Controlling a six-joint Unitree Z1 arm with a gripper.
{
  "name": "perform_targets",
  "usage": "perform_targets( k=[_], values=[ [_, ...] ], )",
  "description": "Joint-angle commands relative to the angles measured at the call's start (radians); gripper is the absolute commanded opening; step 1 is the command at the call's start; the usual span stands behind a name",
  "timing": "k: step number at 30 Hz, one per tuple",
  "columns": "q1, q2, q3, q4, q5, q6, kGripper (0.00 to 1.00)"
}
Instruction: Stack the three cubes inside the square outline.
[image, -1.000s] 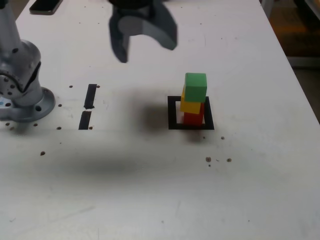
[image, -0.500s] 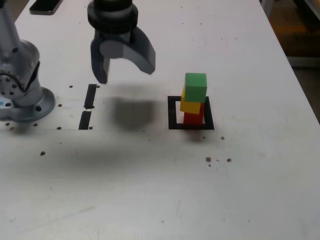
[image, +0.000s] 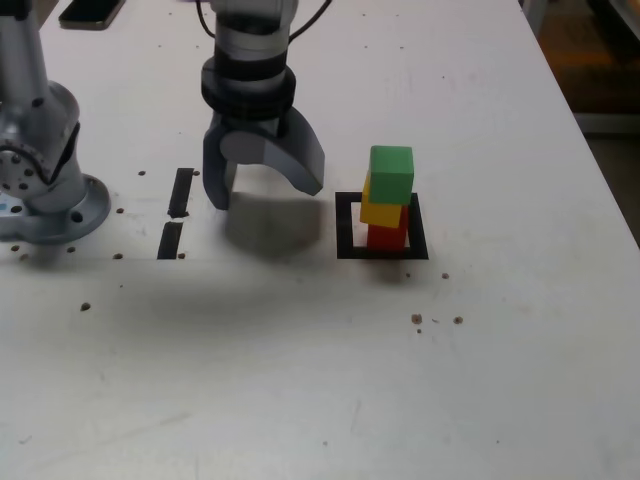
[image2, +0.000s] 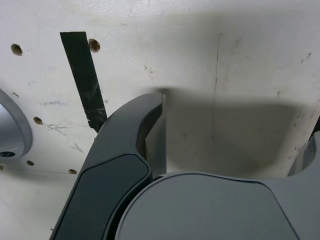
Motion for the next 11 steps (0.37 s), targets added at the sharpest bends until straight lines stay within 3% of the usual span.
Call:
perform_targets(
  k=[1,11],
  values=[
    [0.002,-0.001,0.008,-0.014,0.001,0.001,0.98],
    [0.002,-0.008,0.024,-0.041,-0.008,0.001,0.98]
  ],
)
